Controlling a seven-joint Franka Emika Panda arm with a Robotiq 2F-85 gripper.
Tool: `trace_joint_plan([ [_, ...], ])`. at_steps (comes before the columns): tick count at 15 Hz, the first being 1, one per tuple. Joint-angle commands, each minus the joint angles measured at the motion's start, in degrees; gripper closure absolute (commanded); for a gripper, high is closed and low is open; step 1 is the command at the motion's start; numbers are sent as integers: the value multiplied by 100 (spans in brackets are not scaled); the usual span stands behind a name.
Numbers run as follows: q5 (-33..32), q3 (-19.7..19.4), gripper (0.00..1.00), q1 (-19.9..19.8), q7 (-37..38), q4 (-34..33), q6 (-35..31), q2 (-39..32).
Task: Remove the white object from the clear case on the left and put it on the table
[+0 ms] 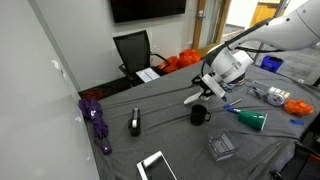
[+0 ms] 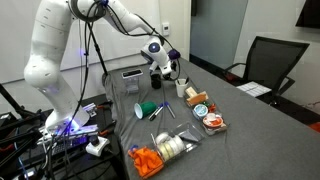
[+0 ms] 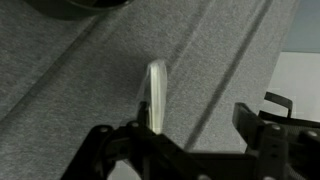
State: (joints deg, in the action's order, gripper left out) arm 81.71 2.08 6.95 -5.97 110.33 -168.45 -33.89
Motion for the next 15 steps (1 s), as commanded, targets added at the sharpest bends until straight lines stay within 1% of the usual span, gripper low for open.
trace_joint_plan([
  [1,-230,-2,0,15,-98,211,181,182],
  [3,-360,20,0,6,-133,370,314,344],
  [6,-623,12,0,-14,-57,649,690,619],
  [10,-918,-27,0,11,15,1125,1031,1124],
  [15,-1388,-91,0,84,144,1842,1057,1880],
])
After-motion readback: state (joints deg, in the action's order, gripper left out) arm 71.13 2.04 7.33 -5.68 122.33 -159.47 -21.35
